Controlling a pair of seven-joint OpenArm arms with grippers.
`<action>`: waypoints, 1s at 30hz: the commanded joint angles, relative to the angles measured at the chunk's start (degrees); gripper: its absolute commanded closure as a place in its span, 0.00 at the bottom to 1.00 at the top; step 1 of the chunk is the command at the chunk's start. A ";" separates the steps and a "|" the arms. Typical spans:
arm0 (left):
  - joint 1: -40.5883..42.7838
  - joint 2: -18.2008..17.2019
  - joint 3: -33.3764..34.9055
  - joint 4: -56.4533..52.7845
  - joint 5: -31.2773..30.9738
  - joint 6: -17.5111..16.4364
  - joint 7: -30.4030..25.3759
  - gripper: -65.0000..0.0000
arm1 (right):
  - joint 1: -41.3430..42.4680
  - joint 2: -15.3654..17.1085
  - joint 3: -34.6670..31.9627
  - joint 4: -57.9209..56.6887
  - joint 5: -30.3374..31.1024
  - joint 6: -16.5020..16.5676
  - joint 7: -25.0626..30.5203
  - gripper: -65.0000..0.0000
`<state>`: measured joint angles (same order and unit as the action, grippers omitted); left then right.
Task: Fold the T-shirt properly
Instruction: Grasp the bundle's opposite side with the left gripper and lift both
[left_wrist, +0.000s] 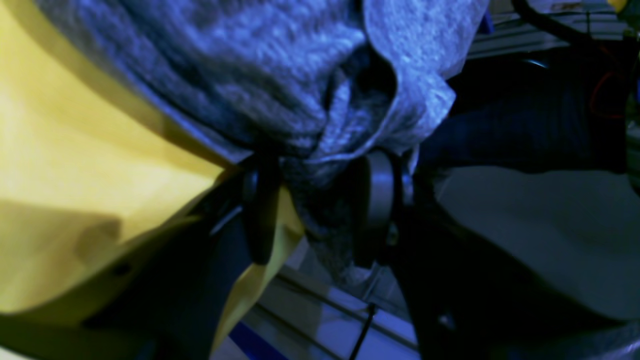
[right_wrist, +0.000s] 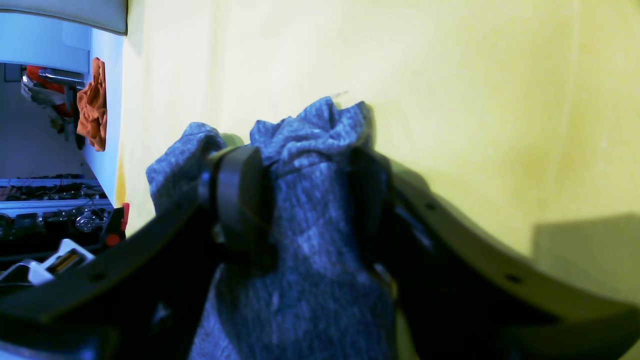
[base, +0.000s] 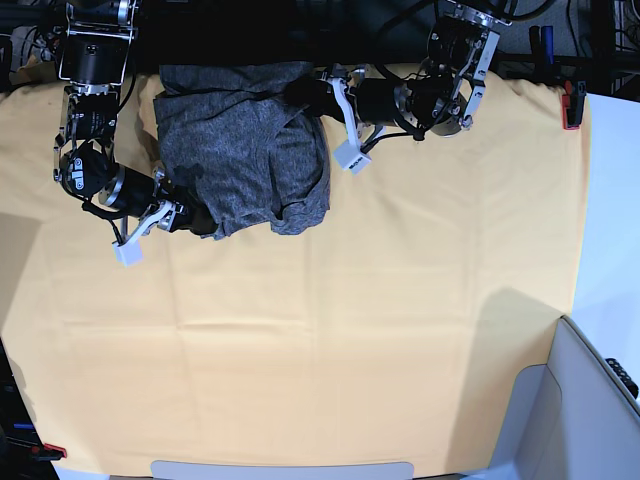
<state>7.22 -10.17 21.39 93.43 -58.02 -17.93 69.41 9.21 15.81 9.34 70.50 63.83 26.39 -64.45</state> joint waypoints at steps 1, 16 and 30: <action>-0.50 -0.07 0.20 0.51 0.22 0.22 0.09 0.71 | 0.33 0.32 -0.07 0.49 -1.02 -0.24 -1.62 0.66; -3.31 -2.00 -0.33 0.59 0.39 0.40 0.18 0.99 | 0.33 1.46 0.02 6.29 -5.42 -0.77 -1.53 1.00; -13.77 -4.55 -0.24 -0.55 0.39 8.66 0.18 0.99 | -7.32 1.20 -0.42 30.20 -20.98 -0.77 -1.97 1.00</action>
<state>-5.58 -14.44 21.30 93.08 -56.64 -9.19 70.15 1.13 16.27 8.62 99.48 42.44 25.32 -67.37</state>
